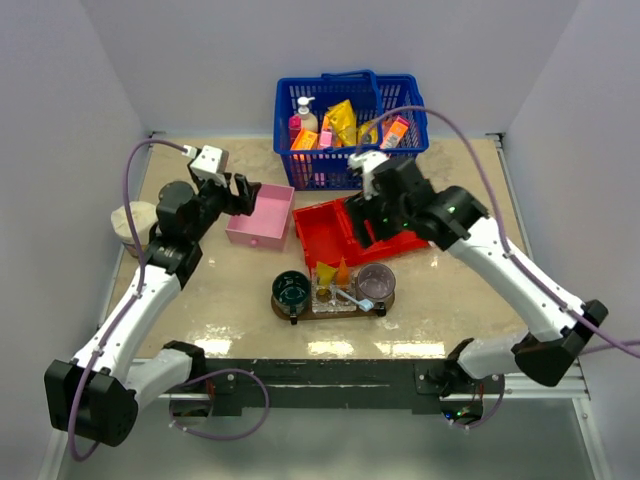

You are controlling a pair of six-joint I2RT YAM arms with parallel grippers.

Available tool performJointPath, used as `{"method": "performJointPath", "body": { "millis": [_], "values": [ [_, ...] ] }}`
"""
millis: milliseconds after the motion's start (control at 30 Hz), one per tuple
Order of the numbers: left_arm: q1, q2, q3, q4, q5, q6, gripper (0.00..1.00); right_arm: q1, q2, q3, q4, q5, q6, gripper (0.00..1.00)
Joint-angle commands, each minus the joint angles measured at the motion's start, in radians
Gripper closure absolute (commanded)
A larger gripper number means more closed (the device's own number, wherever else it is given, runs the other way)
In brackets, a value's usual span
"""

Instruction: Prepare toiletry sets of a toothbrush and toothpaste on the tray

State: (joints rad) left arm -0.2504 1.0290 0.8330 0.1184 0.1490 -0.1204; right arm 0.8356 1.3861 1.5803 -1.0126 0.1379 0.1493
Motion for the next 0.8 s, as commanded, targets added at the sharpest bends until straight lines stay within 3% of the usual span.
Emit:
{"method": "performJointPath", "body": {
  "millis": [0,233,367,500,767],
  "values": [
    [-0.006,-0.02,-0.009,0.059,-0.023,-0.008,0.23,-0.182,-0.082,-0.048,0.092,-0.096,-0.02,0.29],
    [-0.006,-0.015,-0.006,0.053,-0.02,-0.007,0.23,-0.468,-0.082,-0.167,0.208,-0.177,-0.062,0.3],
    [-0.006,-0.015,-0.003,0.052,-0.012,-0.005,0.23,-0.599,-0.081,-0.195,0.255,-0.242,0.01,0.3],
    [-0.006,-0.01,0.002,0.05,0.006,-0.012,0.23,-0.641,-0.11,-0.266,0.402,-0.247,0.159,0.31],
    [-0.007,-0.018,0.002,0.052,0.015,-0.016,0.23,-0.679,-0.122,-0.515,0.672,-0.147,0.251,0.36]
  ]
}}
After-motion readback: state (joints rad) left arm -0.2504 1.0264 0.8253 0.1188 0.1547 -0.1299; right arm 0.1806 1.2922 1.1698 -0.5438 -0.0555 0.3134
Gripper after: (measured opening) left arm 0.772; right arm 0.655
